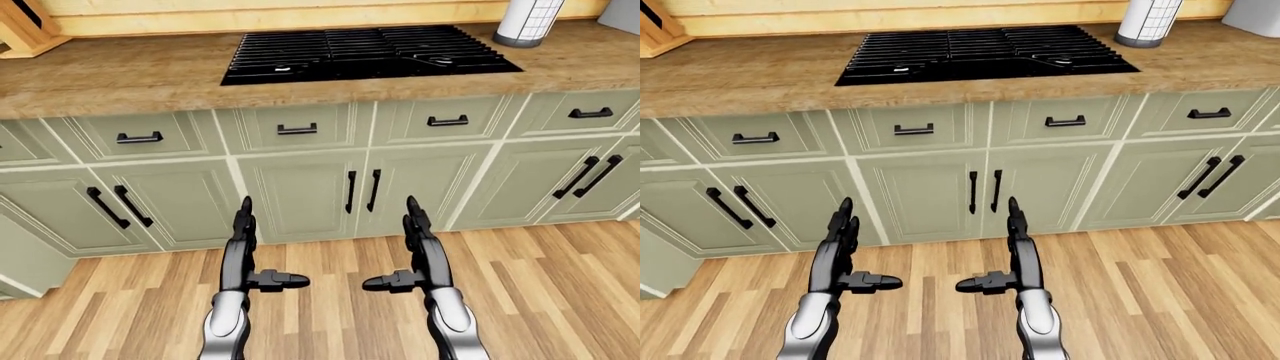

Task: Navigate to the toaster.

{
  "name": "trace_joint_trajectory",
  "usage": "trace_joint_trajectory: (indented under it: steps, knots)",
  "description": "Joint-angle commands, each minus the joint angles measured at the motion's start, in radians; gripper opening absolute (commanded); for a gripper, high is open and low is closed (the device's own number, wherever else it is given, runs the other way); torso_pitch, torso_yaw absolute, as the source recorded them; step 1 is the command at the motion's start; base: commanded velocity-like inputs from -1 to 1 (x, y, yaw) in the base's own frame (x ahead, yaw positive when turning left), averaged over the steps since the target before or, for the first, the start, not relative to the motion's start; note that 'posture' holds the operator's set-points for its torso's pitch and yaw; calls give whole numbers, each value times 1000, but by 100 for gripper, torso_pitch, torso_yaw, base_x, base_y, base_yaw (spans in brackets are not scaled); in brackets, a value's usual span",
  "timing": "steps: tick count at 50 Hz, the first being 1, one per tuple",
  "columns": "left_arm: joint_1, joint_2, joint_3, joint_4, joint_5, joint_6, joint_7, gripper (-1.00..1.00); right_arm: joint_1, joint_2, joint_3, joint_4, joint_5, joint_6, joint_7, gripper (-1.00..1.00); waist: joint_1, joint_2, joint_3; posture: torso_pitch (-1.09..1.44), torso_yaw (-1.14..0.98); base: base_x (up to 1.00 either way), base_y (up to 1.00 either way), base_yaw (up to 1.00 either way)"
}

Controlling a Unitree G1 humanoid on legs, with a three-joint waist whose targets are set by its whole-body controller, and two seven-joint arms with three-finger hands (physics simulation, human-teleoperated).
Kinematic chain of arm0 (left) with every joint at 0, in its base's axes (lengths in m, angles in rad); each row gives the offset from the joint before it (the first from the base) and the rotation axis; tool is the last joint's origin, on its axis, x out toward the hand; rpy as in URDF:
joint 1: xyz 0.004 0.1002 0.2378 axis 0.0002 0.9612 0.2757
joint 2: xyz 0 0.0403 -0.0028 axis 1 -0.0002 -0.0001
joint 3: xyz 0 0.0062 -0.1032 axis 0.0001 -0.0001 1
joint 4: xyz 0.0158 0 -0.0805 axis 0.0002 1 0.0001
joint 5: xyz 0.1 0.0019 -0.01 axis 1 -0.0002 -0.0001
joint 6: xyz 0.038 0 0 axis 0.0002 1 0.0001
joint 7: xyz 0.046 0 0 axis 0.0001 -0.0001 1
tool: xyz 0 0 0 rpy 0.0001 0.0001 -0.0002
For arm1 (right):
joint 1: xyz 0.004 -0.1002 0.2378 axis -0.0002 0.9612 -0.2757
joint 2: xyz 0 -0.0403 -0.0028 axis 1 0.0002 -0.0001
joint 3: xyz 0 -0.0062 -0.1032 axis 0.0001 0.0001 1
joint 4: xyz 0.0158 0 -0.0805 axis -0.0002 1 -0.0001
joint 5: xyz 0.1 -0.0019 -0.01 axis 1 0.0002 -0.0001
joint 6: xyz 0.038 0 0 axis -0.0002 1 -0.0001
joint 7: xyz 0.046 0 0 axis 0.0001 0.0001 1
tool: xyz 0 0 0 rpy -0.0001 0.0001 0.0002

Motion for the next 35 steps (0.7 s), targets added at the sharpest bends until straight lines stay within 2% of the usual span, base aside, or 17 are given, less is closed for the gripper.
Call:
trace_joint_trajectory:
  steps: [1,2,3,4,6,10,13,14,15,16,17,18,26,30,31,32,35]
  knots:
    - [-13,4,3,-35,-1,-27,1,100,-16,1,-1,-33,2,-33,-2,100,1,13,-17,0,0,0,-30,0]
    - [-12,4,3,-39,-1,-25,0,100,-14,2,1,-43,-1,-27,-4,100,4,44,-31,0,0,0,-31,0]
    - [-13,5,4,-35,-2,-27,0,100,-15,2,0,-38,0,-30,-3,100,16,-7,-15,0,0,0,-30,0]
    - [-12,4,3,-33,0,-30,0,100,-16,1,0,-30,0,-37,-3,100,7,10,-20,0,0,0,-31,0]
    - [-6,3,1,-51,0,-18,0,100,-17,1,1,-29,-1,-37,-4,100,9,9,-32,0,0,0,-31,0]
    - [-3,1,-2,-63,3,-11,1,100,-14,0,-1,-37,0,-32,-1,100,9,-27,-25,0,0,0,-30,0]
    - [-2,1,-3,-66,5,-9,1,100,-15,-1,-1,-35,-1,-35,0,100,8,-83,-25,0,0,0,-31,0]
    - [0,0,-5,-72,6,-4,1,100,-16,-1,-3,-32,1,-37,1,100,6,-120,-37,0,0,0,-30,0]
    - [-2,1,-4,-67,5,-7,1,100,-15,0,-2,-40,0,-31,1,100,-3,-171,-50,0,0,0,-30,0]
    - [-2,0,-3,-70,4,-4,2,100,-18,-1,-4,-31,1,-37,1,100,-8,-102,-30,0,0,0,-30,0]
    - [-4,0,-3,-67,5,-5,2,100,-18,-1,-3,-31,1,-37,2,100,-6,-118,-31,0,0,0,-30,0]
    - [-7,1,-3,-58,5,-11,2,100,-19,-1,-4,-29,1,-37,2,100,-12,-112,-31,0,0,0,-32,0]
    - [0,-1,-6,-72,7,-2,3,100,-17,0,-4,-33,4,-35,3,100,0,-33,-13,0,0,0,-30,0]
    - [-6,1,-3,-54,5,-14,3,100,-14,0,-3,-39,4,-32,3,100,3,31,-20,0,0,0,-30,0]
    - [-7,1,-3,-51,5,-17,3,100,-14,0,-4,-38,5,-32,3,100,14,-9,-15,0,0,0,-30,0]
    - [-7,1,-3,-52,6,-16,3,100,-14,0,-3,-39,5,-30,3,100,4,8,-20,0,0,0,-30,0]
    - [-10,1,-4,-43,8,-22,3,100,-16,0,-2,-38,4,-31,3,100,5,3,-34,0,0,0,-30,0]
